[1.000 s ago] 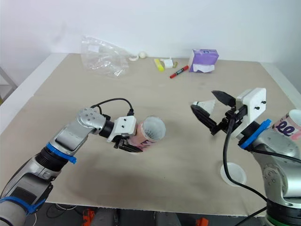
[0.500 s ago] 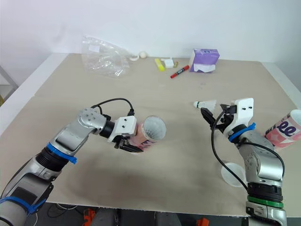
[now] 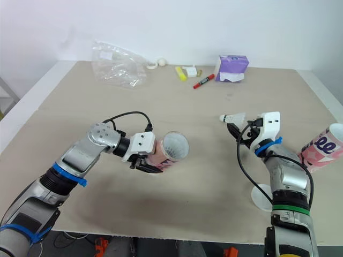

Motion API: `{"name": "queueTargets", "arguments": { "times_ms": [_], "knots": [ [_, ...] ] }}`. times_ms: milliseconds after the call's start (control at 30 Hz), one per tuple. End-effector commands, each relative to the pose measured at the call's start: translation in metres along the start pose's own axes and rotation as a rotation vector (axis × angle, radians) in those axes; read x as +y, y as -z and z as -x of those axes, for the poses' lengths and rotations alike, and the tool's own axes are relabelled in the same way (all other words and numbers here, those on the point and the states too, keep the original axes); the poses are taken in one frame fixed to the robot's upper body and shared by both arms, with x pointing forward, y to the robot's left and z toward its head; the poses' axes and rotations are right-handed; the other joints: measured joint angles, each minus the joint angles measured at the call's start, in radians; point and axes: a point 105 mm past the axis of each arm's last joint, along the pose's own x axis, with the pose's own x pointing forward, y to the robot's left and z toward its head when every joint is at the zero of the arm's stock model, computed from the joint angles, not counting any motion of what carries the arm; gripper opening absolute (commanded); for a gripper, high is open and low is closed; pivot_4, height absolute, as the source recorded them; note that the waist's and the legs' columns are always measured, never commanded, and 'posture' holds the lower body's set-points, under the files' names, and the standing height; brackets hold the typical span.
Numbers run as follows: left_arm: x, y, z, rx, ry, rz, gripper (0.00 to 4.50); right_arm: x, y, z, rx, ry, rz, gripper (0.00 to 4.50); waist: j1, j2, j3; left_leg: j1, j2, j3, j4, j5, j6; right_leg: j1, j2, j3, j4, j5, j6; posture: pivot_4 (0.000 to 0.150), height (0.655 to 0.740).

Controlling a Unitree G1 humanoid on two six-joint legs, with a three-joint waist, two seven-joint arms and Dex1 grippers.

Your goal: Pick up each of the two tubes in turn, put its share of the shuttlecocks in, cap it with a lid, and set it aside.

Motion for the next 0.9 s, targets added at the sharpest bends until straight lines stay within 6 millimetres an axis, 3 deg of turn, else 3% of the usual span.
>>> {"name": "queueTargets", "arguments": {
  "times_ms": [33, 267, 367, 467, 533, 633, 800, 900],
  "knots": [
    [0.001, 0.017, -0.001, 0.065, -0.035, 0.047, 2.73, 0.003, -0.014, -0.009, -0.040, -0.026, 0.034, 4.44, -0.002, 0.000, 0.000, 0.000, 0.000, 0.000, 0.000, 0.000, 0.000, 0.000, 0.000, 0.000, 0.000, 0.000, 0.000, 0.150, 0.7400],
    [0.001, 0.018, 0.000, 0.068, -0.044, 0.053, 2.73, 0.006, -0.014, -0.022, -0.026, -0.062, 0.025, 4.44, -0.005, 0.000, 0.000, 0.000, 0.000, 0.000, 0.000, 0.000, 0.000, 0.000, 0.000, 0.000, 0.000, 0.000, 0.000, 0.150, 0.7400],
    [0.000, 0.019, 0.001, 0.069, -0.049, 0.057, 2.73, 0.006, -0.014, -0.026, -0.023, -0.060, 0.026, 3.76, -0.006, 0.000, 0.000, 0.000, 0.000, 0.000, 0.000, 0.000, 0.000, 0.000, 0.000, 0.000, 0.000, 0.000, 0.000, 0.150, 0.7400],
    [-0.001, 0.019, 0.002, 0.069, -0.056, 0.063, 2.73, 0.004, -0.015, -0.029, -0.023, -0.058, 0.028, 2.40, -0.008, 0.000, 0.000, 0.000, 0.000, 0.000, 0.000, 0.000, 0.000, 0.000, 0.000, 0.000, 0.000, 0.000, 0.001, 0.150, 0.7400],
    [0.000, 0.019, 0.002, 0.070, -0.059, 0.065, 2.73, 0.004, -0.016, -0.031, -0.023, -0.056, 0.029, 1.25, -0.009, 0.000, 0.000, 0.000, 0.000, 0.000, 0.000, 0.000, 0.000, 0.000, 0.000, 0.000, 0.000, 0.000, 0.001, 0.150, 0.7400],
    [0.000, 0.020, 0.002, 0.070, -0.062, 0.069, 2.73, 0.003, -0.015, -0.033, -0.019, -0.055, 0.035, 0.03, -0.013, 0.000, 0.000, 0.000, 0.000, 0.000, 0.000, 0.000, 0.000, 0.000, 0.000, 0.000, 0.000, 0.000, 0.001, 0.150, 0.7400],
    [-0.001, 0.020, 0.002, 0.070, -0.062, 0.072, 2.73, 0.005, -0.026, -0.029, -0.059, -0.073, 0.110, 0.03, -0.016, 0.000, 0.000, 0.000, 0.000, 0.000, 0.000, 0.000, 0.000, 0.001, 0.000, 0.000, 0.000, 0.000, 0.001, 0.150, 0.7400],
    [-0.001, 0.020, 0.002, 0.069, -0.060, 0.073, 2.73, 0.018, -0.053, -0.014, -0.139, -0.129, 0.274, 0.03, -0.016, 0.001, 0.000, 0.000, -0.001, -0.001, 0.000, 0.000, 0.000, 0.001, 0.000, 0.000, 0.000, 0.000, 0.002, 0.150, 0.7400]
  ]
}}
